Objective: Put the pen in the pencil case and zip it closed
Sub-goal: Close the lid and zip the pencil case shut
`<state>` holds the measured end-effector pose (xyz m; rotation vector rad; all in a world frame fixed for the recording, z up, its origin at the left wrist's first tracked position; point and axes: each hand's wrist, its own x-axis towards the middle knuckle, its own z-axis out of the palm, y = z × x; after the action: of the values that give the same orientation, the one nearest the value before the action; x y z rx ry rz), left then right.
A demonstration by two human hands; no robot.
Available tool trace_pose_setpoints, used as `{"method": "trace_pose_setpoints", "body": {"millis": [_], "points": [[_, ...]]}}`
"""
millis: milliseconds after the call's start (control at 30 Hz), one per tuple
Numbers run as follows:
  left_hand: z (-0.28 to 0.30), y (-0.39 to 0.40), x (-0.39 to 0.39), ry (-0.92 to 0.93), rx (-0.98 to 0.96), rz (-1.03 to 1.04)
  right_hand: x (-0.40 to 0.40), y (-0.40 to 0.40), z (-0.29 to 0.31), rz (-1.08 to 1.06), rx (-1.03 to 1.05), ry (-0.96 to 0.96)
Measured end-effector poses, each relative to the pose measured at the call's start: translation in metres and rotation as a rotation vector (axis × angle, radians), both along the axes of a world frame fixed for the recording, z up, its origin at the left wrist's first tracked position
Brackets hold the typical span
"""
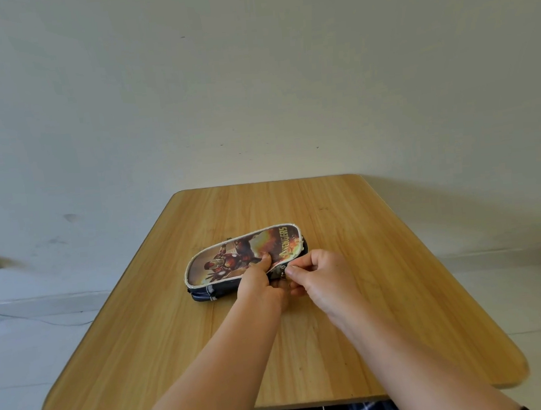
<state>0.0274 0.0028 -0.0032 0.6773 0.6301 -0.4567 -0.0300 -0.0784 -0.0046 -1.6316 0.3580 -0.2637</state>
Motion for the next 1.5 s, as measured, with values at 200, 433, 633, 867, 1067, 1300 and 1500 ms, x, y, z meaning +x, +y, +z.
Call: {"method": "trace_pose_setpoints", "body": {"millis": [200,433,633,867,1067,1300,1500], "points": [[0.002,0.0,-0.002,-0.007,0.016,-0.028,0.0,0.0,-0.001,0.007,-0.009,-0.016],[0.003,0.006,-0.003,-0.048,-0.008,-0.038,-0.003,-0.004,-0.004,0.025,-0.001,-0.033],[-0.001,0.018,0.0,-0.113,0.105,-0.102,-0.005,-0.018,-0.003,-0.072,-0.075,-0.017],[-0.002,0.028,0.007,-0.266,0.306,-0.424,0.007,-0.043,0.001,-0.181,-0.14,0.01],[-0.003,0.039,0.016,-0.469,0.561,-0.686,0.01,-0.051,0.001,-0.075,-0.193,0.099],[-0.011,0.042,0.022,-0.613,0.793,-0.707,0.007,-0.045,-0.01,-0.075,-0.376,0.166],[-0.011,0.043,0.024,-0.795,1.348,-0.75,0.008,-0.043,-0.009,-0.069,-0.383,0.234]]}}
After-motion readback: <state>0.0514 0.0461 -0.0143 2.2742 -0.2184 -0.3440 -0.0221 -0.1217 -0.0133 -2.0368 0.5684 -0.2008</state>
